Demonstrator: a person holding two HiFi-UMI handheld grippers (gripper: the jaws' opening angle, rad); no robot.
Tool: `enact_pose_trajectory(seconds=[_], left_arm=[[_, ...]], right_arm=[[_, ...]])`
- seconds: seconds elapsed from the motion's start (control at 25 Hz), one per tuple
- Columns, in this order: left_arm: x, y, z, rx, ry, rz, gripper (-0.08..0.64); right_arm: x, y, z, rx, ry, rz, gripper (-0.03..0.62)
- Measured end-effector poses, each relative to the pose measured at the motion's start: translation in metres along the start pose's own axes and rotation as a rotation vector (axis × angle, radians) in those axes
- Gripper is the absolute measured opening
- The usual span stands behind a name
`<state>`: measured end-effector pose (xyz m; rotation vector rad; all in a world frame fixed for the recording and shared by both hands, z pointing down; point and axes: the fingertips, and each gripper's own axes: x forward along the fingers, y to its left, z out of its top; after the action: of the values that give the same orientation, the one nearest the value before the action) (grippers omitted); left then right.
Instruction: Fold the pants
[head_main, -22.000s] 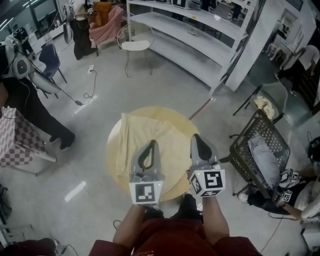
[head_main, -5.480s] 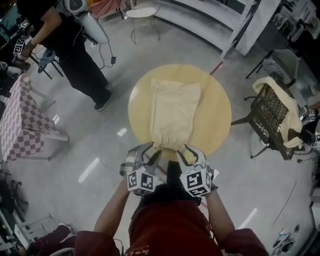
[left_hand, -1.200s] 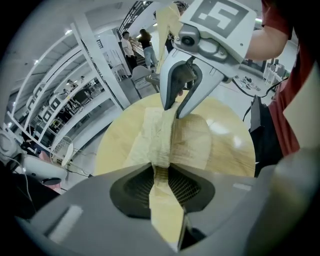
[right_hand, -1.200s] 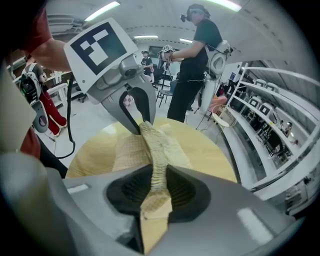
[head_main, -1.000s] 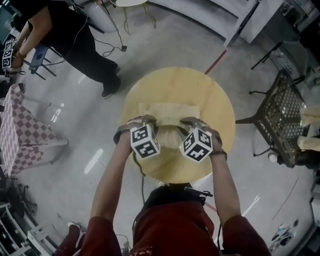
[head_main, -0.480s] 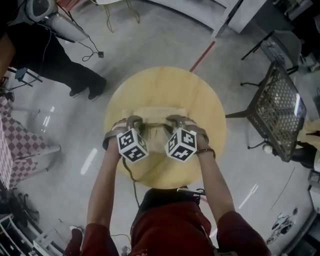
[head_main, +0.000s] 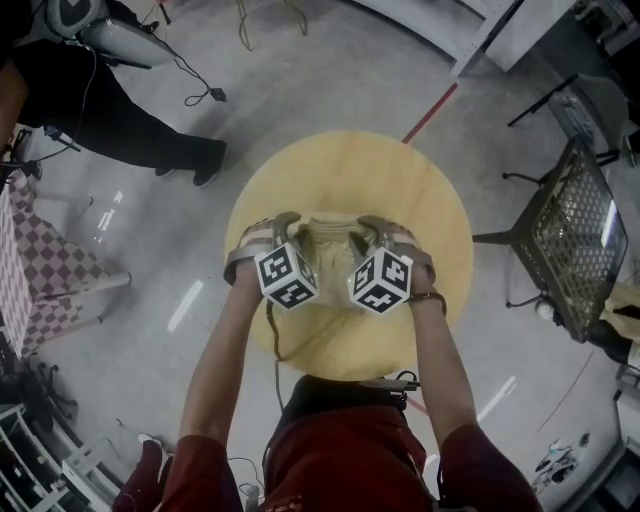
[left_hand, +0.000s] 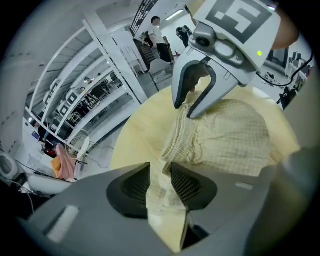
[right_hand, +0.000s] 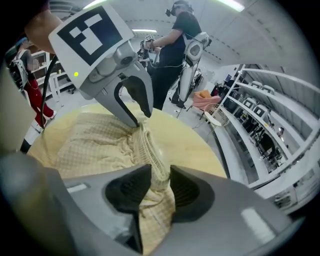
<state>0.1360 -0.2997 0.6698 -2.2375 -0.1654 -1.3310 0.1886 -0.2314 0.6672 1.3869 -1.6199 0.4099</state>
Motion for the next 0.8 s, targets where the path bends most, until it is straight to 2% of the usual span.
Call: enact_pose_trajectory(seconds=[0.16, 0.48, 0.64, 0.8], left_arm=[[0.011, 0.004, -0.004, -0.045, 0.003, 0.003, 0.140], [0.007, 0.009, -0.006, -0.042, 0.002, 0.038, 0.140], [-0.011, 0.015, -0.008, -0.107, -0.032, 0.103, 0.140], [-0.040, 0.020, -0.006, -0.193, -0.127, 0.206, 0.140]], right_arm=[[0.011, -0.004, -0.003, 0.029, 0.013, -0.003, 0.114], [0.006, -0.007, 0.003, 0.078, -0.018, -0.028, 0.114], [-0.022, -0.013, 0.010, 0.166, -0.092, -0.086, 0.114], [-0.048, -0.012, 0.016, 0.237, -0.156, -0.158, 0.114]])
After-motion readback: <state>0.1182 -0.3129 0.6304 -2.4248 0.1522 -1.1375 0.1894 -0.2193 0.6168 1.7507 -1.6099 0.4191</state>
